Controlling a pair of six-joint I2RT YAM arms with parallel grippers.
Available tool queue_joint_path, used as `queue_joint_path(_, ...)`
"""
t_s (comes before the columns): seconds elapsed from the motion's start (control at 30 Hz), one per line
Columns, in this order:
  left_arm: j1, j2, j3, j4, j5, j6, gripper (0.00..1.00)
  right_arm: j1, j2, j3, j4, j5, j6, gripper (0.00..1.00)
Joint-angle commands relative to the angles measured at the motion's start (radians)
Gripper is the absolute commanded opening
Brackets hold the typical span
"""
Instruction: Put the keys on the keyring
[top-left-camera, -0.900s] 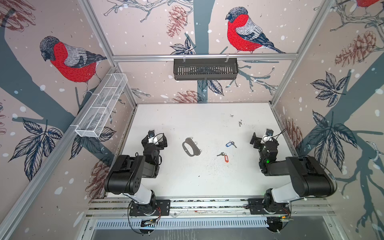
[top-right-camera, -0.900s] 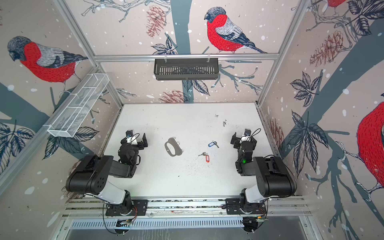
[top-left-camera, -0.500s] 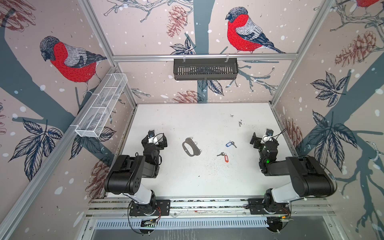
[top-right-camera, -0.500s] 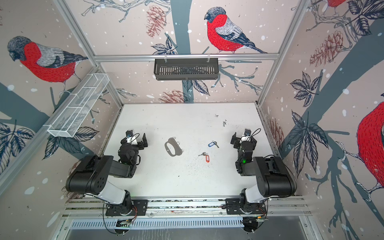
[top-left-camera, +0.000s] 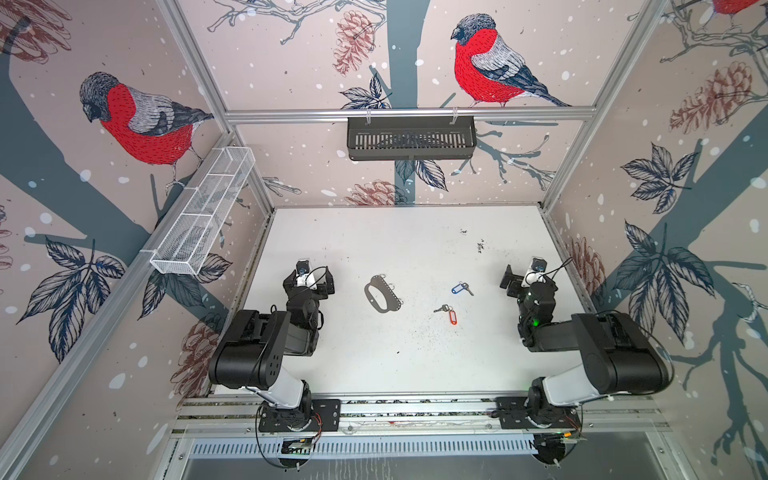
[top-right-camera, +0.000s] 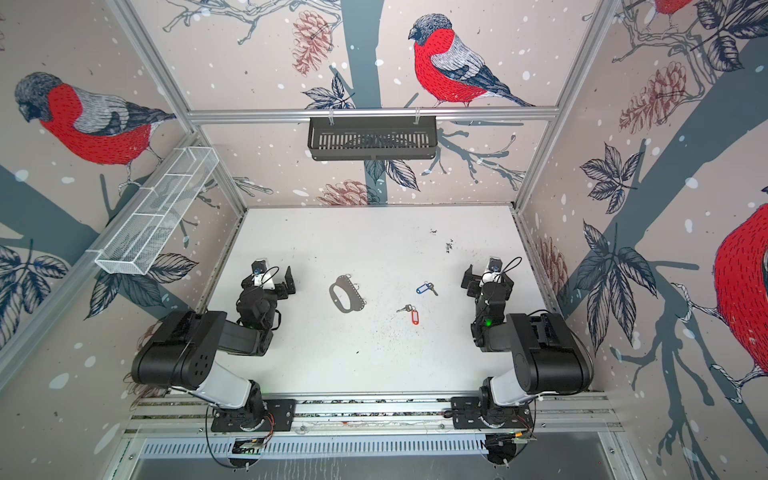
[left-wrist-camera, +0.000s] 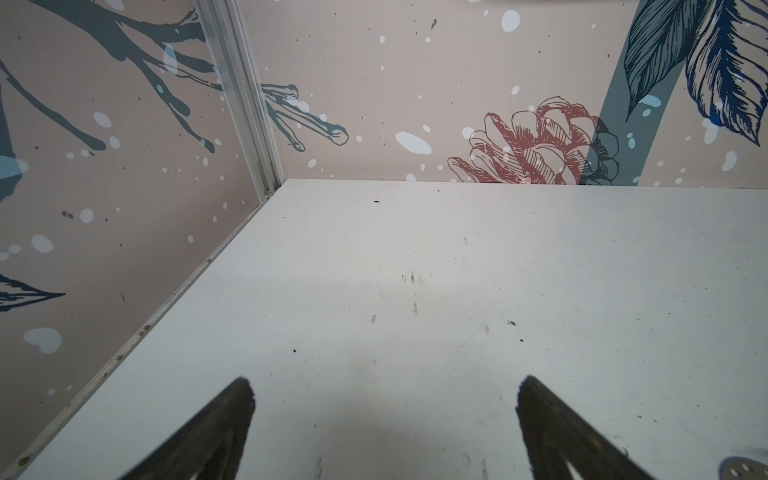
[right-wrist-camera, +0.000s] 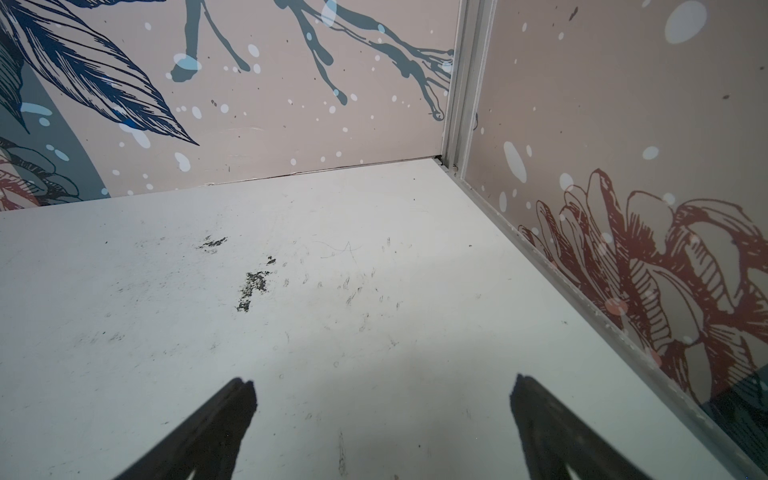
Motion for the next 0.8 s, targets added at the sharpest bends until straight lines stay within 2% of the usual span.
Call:
queue_joint_path(0.0,0.002,-0.001,0.004,0.050,-0.002,0.007,0.99,0.001,0.000,0.002,0.048,0.010,-0.008,1.00)
queue_joint_path(0.07,-0.005,-0.018,0.012,0.028,0.008,0.020,0.99,0.004,-0.010,0.001,0.059,0.017,-0.013,1.00)
queue_joint_path(0.13,-0.021,-0.099,0.070,-0.147,0.039,0.048,0.99,0.011,-0.062,0.008,0.014,0.039,-0.018,1.00)
queue_joint_path(0.17,-0.032,-0.145,0.118,-0.264,0.016,0.048,0.98,0.013,-0.121,0.019,-0.072,0.060,-0.002,1.00)
queue_joint_path(0.23,-0.040,-0.218,0.205,-0.460,0.005,-0.005,0.98,0.015,-0.200,0.030,-0.159,0.091,0.018,1.00)
queue_joint_path(0.3,-0.040,-0.286,0.254,-0.551,0.093,-0.062,0.98,0.019,-0.285,0.060,-0.277,0.094,0.063,1.00)
queue_joint_path(0.37,-0.049,-0.330,0.277,-0.602,0.154,-0.136,0.98,0.029,-0.335,0.092,-0.375,0.040,0.100,1.00)
queue_joint_path(0.5,-0.110,-0.378,0.304,-0.754,0.139,-0.264,0.93,0.102,-0.386,0.160,-0.506,-0.017,0.123,1.00)
queue_joint_path(0.63,-0.192,-0.391,0.285,-0.843,0.154,-0.299,0.93,0.173,-0.374,0.236,-0.622,-0.167,0.098,1.00)
queue_joint_path(0.73,-0.243,-0.370,0.289,-0.910,0.140,-0.312,0.85,0.249,-0.351,0.254,-0.656,-0.179,0.077,1.00)
queue_joint_path(0.77,-0.246,-0.350,0.294,-0.922,0.172,-0.309,0.77,0.264,-0.345,0.248,-0.655,-0.177,0.084,1.00)
